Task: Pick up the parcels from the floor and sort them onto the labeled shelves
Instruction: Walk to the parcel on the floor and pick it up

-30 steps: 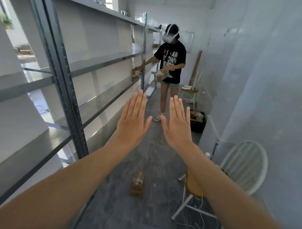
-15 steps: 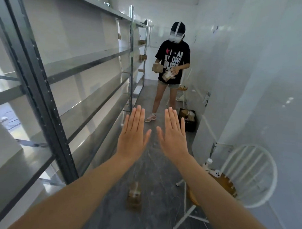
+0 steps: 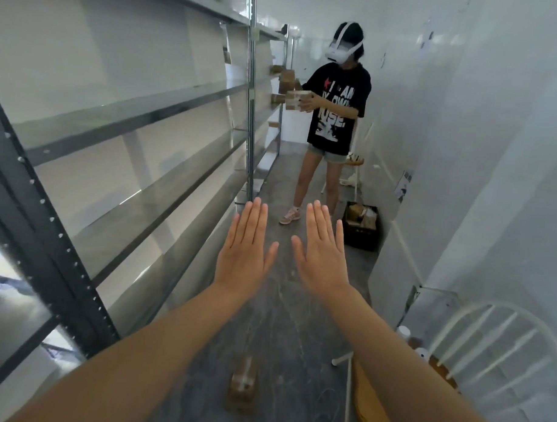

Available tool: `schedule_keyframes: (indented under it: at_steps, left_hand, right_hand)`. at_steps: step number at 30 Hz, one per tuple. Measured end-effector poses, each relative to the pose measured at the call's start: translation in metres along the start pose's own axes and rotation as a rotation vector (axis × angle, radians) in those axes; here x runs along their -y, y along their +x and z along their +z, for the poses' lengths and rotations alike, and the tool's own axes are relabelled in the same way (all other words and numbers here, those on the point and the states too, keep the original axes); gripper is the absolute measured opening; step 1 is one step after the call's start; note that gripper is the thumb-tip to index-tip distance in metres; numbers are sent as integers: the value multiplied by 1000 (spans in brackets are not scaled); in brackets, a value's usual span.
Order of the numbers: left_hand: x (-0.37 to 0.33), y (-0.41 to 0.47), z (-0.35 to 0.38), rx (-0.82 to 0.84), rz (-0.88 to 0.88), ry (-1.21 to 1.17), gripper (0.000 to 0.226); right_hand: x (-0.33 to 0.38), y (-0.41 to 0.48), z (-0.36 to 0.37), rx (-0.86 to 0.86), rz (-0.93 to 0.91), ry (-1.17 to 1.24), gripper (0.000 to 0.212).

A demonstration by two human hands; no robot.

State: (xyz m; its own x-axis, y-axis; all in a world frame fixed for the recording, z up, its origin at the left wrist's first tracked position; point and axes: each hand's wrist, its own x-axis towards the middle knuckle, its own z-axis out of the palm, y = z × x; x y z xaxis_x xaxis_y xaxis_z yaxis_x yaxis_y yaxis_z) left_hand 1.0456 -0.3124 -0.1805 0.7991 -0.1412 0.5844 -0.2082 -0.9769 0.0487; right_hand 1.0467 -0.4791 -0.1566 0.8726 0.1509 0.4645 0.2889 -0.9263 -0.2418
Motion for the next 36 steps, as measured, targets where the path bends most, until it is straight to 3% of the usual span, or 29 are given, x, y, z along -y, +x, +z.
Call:
schedule_keyframes:
  at_steps: [12, 26, 36]
  left_hand:
    - [0, 59, 66, 75, -101, -26, 72]
    - [89, 89, 151, 178, -165, -46, 73]
    - [174, 93, 227, 340, -212, -129, 72]
  right_hand:
    - [-50, 78, 70, 138, -48, 60, 65]
    - [-21, 141, 176, 289, -86, 101, 66]
    - [9, 170, 282, 433, 30, 95, 66]
